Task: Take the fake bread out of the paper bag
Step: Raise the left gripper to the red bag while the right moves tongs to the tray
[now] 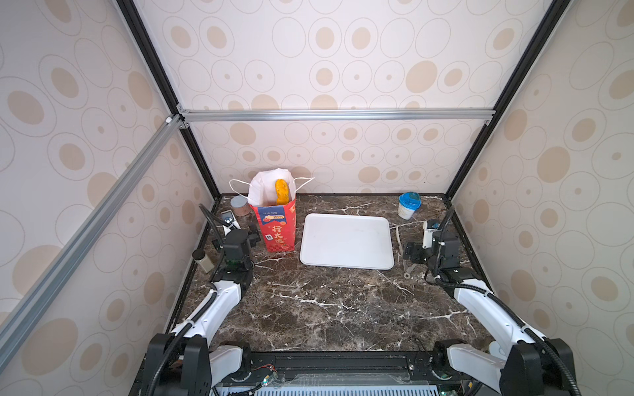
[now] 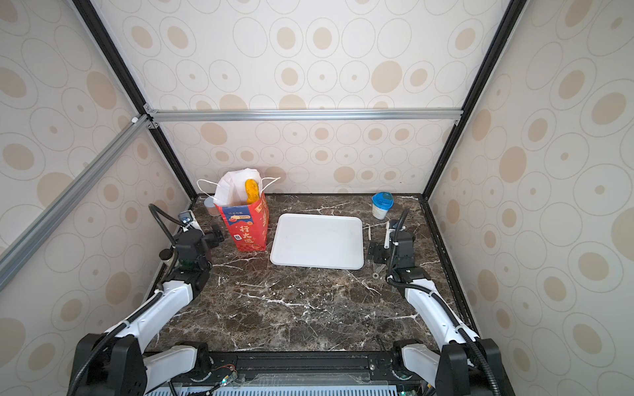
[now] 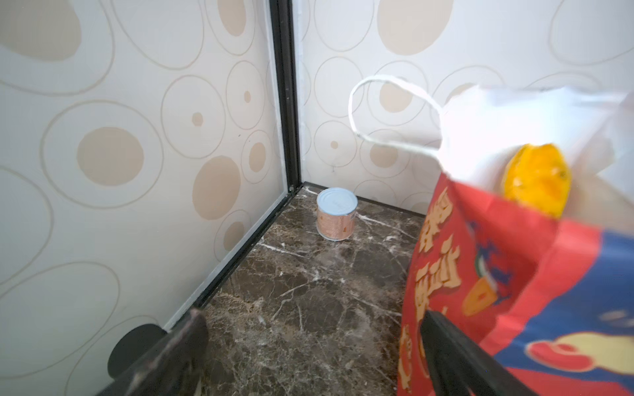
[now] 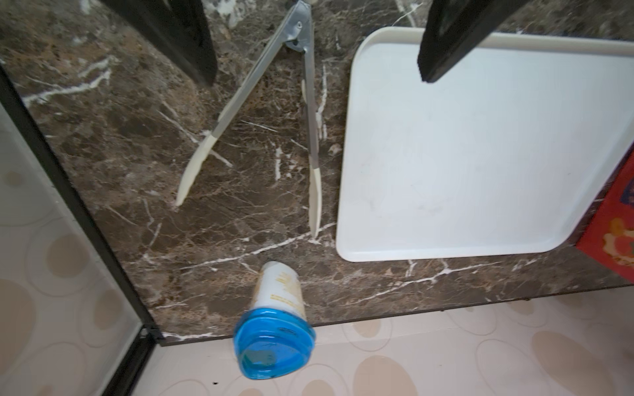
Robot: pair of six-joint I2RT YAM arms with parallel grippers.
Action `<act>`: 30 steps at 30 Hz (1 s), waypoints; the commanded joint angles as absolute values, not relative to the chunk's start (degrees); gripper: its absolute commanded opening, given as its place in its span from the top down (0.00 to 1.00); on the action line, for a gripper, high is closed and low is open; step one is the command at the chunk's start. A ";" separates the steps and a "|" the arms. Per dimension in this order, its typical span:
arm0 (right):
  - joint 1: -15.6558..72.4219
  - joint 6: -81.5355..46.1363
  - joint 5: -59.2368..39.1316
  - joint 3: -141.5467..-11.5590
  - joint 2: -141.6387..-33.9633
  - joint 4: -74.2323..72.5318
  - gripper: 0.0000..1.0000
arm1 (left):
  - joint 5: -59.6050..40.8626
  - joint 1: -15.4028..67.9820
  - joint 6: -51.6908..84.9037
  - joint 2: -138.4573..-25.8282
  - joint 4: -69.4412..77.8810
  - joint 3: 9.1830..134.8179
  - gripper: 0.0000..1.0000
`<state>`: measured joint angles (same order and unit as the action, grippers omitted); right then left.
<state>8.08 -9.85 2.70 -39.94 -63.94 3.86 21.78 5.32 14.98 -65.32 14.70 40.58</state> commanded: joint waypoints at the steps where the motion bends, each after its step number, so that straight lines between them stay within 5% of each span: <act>1: 11.19 -10.24 -0.04 -44.86 -64.80 8.89 0.05 | 9.04 5.09 24.40 -66.00 -13.28 51.40 0.08; 8: 17.44 -10.54 -0.91 -50.35 -68.25 8.10 0.05 | -4.91 2.76 24.65 -75.89 -29.80 75.90 0.08; 16: 20.91 -10.46 -2.65 -54.01 -73.28 6.19 0.05 | -16.35 -6.00 24.25 -89.04 -35.89 96.04 0.22; 20: 21.40 -10.50 -3.85 -54.14 -75.08 4.95 0.05 | -18.78 -6.37 23.16 -95.56 -39.38 102.67 0.31; 30: 21.80 -11.66 -5.67 -53.79 -78.46 2.48 0.05 | -19.76 -6.35 21.02 -103.63 -41.22 106.98 0.33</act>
